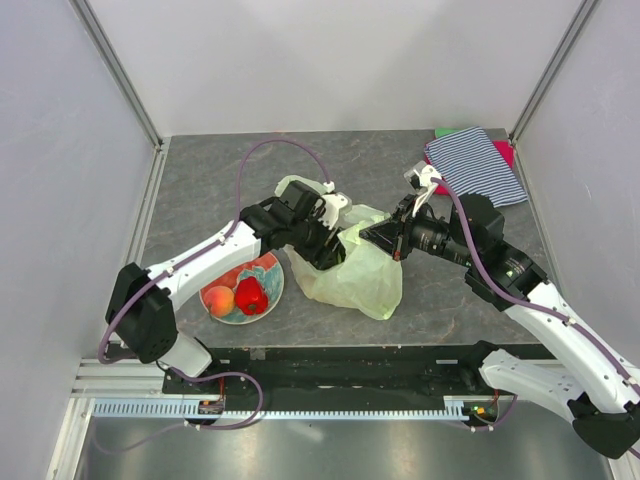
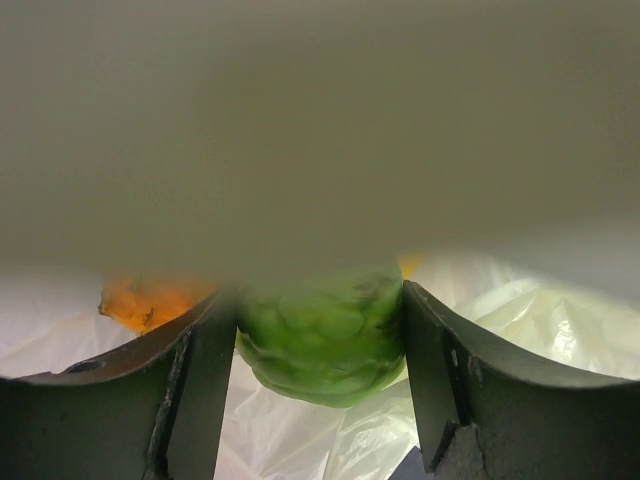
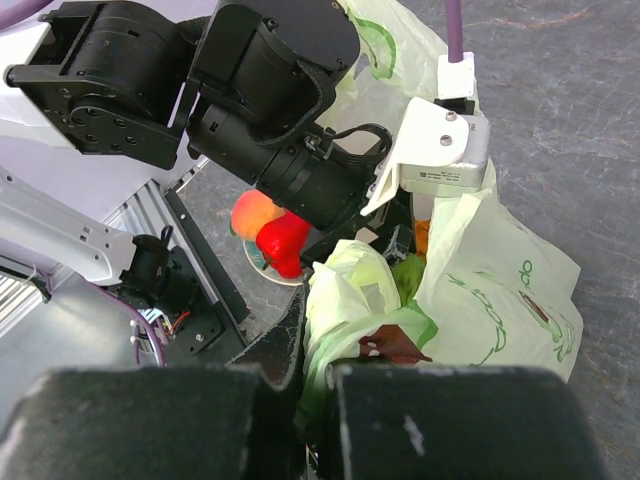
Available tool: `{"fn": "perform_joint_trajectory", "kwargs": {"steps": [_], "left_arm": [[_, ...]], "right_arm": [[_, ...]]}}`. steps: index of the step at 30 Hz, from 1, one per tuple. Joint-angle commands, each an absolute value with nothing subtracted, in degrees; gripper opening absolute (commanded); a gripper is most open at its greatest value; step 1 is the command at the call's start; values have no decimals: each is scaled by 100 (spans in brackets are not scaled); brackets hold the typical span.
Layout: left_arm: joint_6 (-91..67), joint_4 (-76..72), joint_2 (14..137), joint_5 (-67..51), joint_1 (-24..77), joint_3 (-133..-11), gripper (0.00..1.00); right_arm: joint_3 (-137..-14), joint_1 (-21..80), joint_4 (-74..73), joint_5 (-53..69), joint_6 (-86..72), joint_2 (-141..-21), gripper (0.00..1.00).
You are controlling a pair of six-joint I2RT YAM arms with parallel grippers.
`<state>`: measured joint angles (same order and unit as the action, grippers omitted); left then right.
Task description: Place the fruits into the plastic bag
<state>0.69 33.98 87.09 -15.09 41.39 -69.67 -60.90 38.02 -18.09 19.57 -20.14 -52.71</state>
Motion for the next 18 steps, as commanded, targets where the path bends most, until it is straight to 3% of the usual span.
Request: {"fn": "perform_joint_trajectory", "kwargs": {"steps": [1, 5, 6, 18], "left_arm": [[272, 3665, 8780, -1336, 4131, -7101, 73], [237, 3656, 8754, -1301, 4131, -7102, 79], [229, 3656, 8737, -1301, 4131, -7102, 87], [62, 3314, 8131, -1441, 4087, -7111, 88]], "right_arm": [[-6187, 3806, -1714, 1942, -1969, -5186, 0], [-6196, 3806, -1714, 1960, -1978, -5221, 0], [-6196, 3806, -1714, 1960, -1969, -5221, 0], [-6196, 3806, -1714, 1960, -1995, -5221, 0]]}}
